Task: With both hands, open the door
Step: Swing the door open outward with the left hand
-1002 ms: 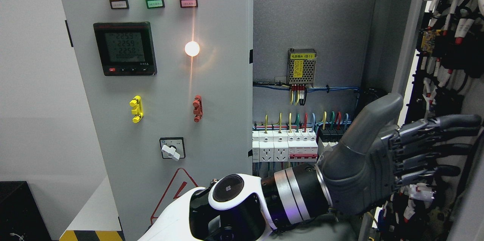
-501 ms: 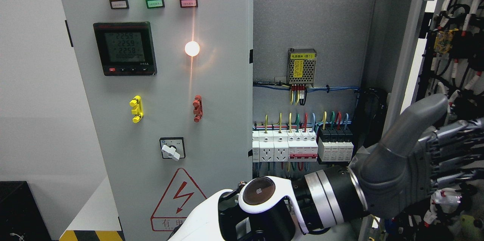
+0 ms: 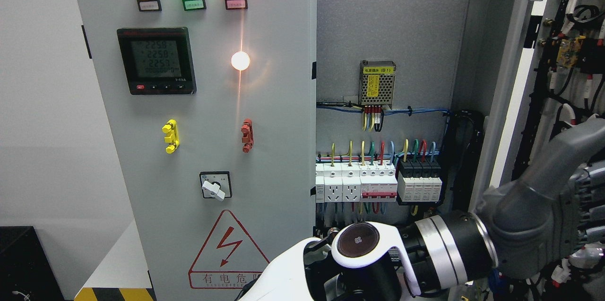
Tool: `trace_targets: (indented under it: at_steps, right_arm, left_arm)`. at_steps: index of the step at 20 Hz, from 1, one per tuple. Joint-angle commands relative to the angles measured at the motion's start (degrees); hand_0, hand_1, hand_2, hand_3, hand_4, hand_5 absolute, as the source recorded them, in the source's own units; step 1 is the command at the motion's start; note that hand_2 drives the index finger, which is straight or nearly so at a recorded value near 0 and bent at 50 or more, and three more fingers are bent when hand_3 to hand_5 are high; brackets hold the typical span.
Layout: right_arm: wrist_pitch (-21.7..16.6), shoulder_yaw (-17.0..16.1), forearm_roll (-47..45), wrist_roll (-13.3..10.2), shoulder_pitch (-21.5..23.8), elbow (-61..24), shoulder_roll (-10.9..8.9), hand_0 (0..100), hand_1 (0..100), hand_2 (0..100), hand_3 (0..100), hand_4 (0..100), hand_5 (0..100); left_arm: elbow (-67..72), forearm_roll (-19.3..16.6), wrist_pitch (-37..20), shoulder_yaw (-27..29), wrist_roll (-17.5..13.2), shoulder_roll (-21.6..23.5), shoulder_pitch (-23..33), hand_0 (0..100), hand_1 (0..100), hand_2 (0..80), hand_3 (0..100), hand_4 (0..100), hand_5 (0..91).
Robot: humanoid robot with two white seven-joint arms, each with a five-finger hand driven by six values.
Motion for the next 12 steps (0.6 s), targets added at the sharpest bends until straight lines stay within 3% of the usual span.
trace_targets:
  at_steps: [1, 12]
  right_arm:
    - [0.00, 0.00, -0.62, 0.00, -0.01, 0.00, 0.00, 19, 0, 0, 0, 0, 0]
    - [0.00, 0.00, -0.53, 0.00, -0.01, 0.00, 0.00, 19, 0, 0, 0, 0, 0]
  left_arm:
    - [4.63, -0.09, -0.23, -2.64, -0.01, -2.47, -2.10, 0, 0, 0.0, 0, 0, 0.0]
    - [7.00, -0.09, -0.50, -6.15, -0.01, -2.82, -5.18, 0, 0, 0.0, 0, 0, 0.0]
